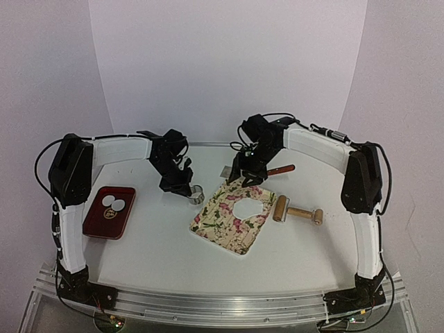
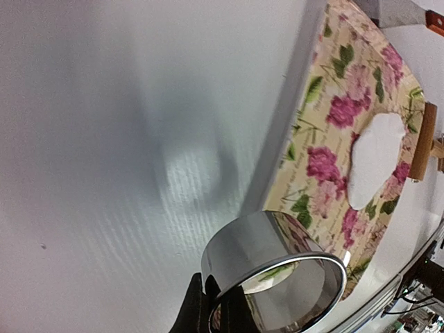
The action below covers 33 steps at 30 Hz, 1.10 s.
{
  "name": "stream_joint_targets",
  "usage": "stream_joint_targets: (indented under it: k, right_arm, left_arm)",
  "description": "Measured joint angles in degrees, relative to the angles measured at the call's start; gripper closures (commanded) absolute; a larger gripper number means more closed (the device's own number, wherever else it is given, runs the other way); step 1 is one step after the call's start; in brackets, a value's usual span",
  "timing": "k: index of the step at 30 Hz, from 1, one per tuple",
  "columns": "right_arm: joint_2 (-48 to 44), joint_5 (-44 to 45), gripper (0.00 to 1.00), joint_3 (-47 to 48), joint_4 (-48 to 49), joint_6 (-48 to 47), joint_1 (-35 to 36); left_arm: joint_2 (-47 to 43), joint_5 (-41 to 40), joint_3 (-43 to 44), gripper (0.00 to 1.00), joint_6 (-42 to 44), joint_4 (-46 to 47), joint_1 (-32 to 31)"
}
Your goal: Roll out the dumpling wrappers from the dough
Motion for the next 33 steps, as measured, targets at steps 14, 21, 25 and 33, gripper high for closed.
stream_joint_targets:
  k: [14, 21, 25, 33]
  right_arm:
    - [3.81, -6.22, 0.56, 3.49, -1.15, 2.65, 4.48]
    - [3.95, -6.16, 0.61, 3.44, -1.50, 2.70, 5.46]
    - [4.96, -5.35, 0.64, 3.44, -2.28, 2.61, 6.48]
    - [7.71, -2.49, 0.85, 3.49, -5.43, 1.67, 7.97]
  left_arm:
    - [1.85, 4.17, 5.57, 1.00, -3.05, -3.26, -6.63]
    - [4.52, 4.41, 7.64, 1.00, -3.46, -4.56, -9.51]
    - [4.73, 4.41, 7.70, 1.00, -3.87, -4.59, -10.93]
    - [4.74, 4.45, 7.76, 1.00, -4.52, -4.58, -10.85]
